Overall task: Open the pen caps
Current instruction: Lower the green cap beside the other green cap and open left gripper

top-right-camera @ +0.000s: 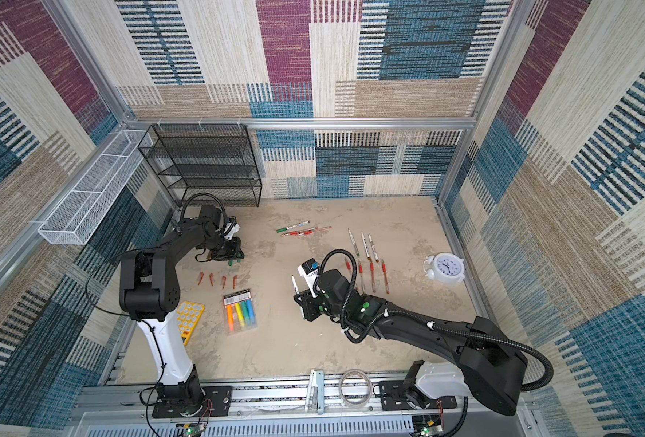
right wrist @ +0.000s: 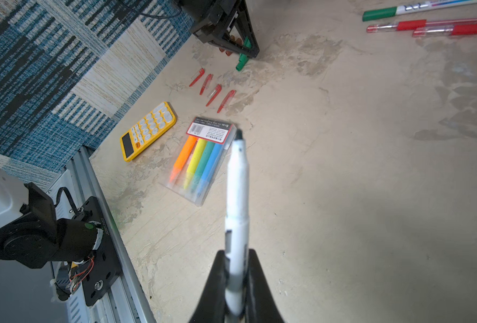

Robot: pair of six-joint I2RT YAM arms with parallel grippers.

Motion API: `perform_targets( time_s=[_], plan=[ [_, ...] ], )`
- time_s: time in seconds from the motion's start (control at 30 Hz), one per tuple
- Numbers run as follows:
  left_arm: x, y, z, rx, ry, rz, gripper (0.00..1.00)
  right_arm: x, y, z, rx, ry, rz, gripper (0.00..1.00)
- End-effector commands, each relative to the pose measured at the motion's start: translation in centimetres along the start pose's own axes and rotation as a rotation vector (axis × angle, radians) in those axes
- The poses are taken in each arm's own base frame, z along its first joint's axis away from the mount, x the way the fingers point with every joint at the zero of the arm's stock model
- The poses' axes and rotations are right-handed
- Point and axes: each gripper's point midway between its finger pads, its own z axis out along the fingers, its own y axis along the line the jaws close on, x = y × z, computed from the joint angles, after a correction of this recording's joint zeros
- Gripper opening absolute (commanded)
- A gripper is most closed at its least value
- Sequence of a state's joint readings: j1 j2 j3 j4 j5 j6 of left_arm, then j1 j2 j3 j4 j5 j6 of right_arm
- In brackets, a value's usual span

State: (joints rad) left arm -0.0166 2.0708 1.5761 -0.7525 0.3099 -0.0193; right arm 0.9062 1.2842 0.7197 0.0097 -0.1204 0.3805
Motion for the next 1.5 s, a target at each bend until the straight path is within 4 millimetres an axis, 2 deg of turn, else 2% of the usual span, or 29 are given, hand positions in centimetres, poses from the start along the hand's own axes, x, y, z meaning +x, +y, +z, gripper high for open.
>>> perform_targets(
  time_s=[0.0,0.17,0.3,0.43,0.63,0.8,0.93,1.17,1.3,1.47],
  plan=[
    [0.8,1.5,0.6,-0.084,0.073,0.022,0.00,-0.5,0.0,-0.2,-0.004,-0.020,0.008,0.03],
    [0.9,2.1,1.8,-0.119,0.109,0.022,0.00,-0.2,-0.5,-0.3,0.001,-0.011,0.017,0.03],
    [0.9,2.4,2.4,-0.143,0.115,0.015,0.14,-0.5,-0.5,-0.6,-0.005,-0.027,0.022,0.04],
    [0.7,2.7,2.8,-0.160,0.127,0.014,0.21,-1.0,-0.6,-0.9,0.004,-0.028,0.022,0.04],
    [0.5,2.5,2.8,-0.159,0.125,0.006,0.31,-1.2,-0.7,-1.5,0.010,-0.040,0.025,0.04],
    [0.0,1.6,1.5,-0.148,0.090,0.008,0.33,-1.5,-0.6,-2.3,0.004,-0.062,0.036,0.04],
    [-0.4,0.5,-0.6,-0.139,0.040,0.018,0.35,-2.1,-0.8,-2.8,0.028,-0.056,0.034,0.04],
    [-0.6,-3.2,-6.5,-0.038,-0.105,0.034,0.38,-3.4,-1.8,-2.9,0.074,-0.042,0.010,0.05],
    [0.4,-5.2,-9.5,0.029,-0.180,0.056,0.39,-4.7,-3.2,-2.9,0.115,-0.037,-0.008,0.05],
    [3.1,-7.0,-13.0,0.089,-0.301,0.115,0.45,-6.7,-5.6,-2.5,0.170,-0.012,-0.006,0.06]
  ],
)
